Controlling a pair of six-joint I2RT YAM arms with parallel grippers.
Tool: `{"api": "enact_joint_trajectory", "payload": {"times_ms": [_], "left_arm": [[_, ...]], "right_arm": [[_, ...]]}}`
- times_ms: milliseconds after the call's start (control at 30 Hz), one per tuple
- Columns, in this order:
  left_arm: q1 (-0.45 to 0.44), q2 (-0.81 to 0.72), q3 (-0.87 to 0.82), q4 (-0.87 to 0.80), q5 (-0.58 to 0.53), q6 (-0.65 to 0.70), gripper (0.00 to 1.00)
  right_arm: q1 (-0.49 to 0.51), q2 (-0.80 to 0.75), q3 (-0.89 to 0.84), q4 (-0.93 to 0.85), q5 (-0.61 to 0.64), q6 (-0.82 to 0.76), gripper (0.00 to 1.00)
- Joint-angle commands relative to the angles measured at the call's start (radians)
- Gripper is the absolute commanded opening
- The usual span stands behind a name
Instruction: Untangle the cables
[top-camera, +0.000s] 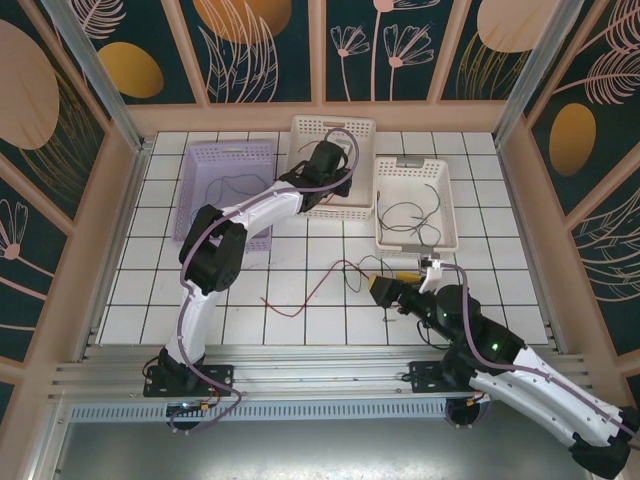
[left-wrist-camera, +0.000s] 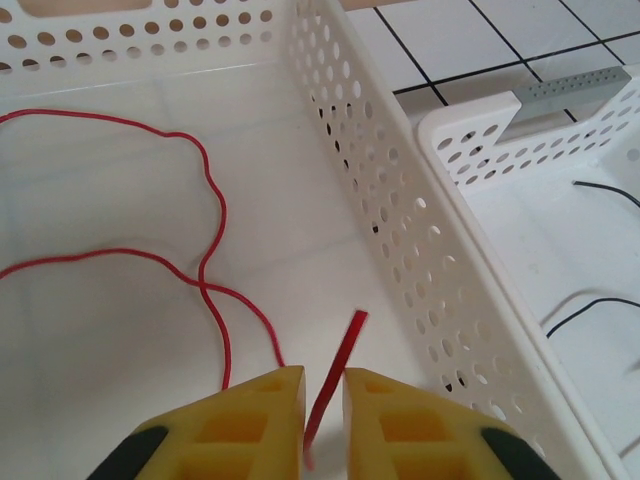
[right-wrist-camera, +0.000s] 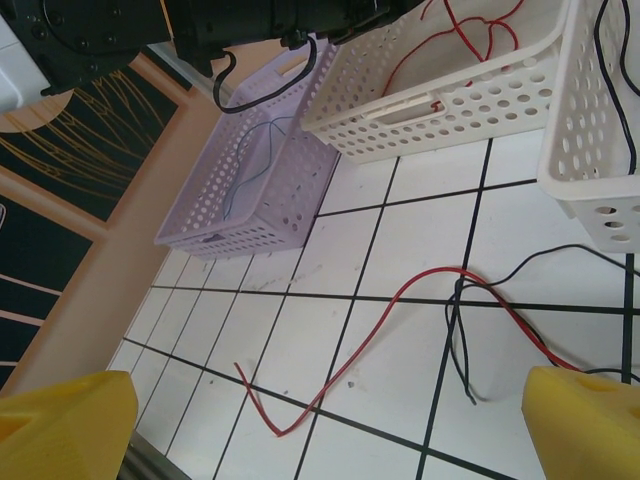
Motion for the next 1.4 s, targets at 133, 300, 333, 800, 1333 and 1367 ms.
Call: {"api": "enact_joint_trajectory", "payload": {"times_ms": [133, 300, 333, 800, 1333, 1367], "left_arm": [[0.001, -0.026, 0.0, -0.006, 0.006, 0.004, 0.21], [0.001, -0.077, 0.004, -0.021, 0.009, 0.015, 0.33], [0.003, -0.091, 0.005, -0.027, 0.011, 0.017, 0.36], [0.002, -0.486, -0.221, -0.148, 0.112, -0.054, 0.85], [0.001, -1.114, -0.809, -0.209, -0.125, -0.031, 0.96], [0.0, -1.14, -0.844, -0.202, -0.146, -0.021, 0.97]], "right_arm": [[0.003, -0.015, 0.007, -0.023, 0.019, 0.018, 0.99], [0.003, -0.012, 0.006, -0.025, 0.015, 0.022, 0.99], [0.003, -0.013, 0.004, -0.026, 0.015, 0.025, 0.99], [0.003, 0.182, -0.03, 0.049, -0.026, 0.016, 0.93], [-0.053, 0.638, 0.042, 0.254, -0.055, -0.035, 0.75], [-0.06, 0.658, 0.045, 0.261, -0.052, -0.042, 0.73]]}}
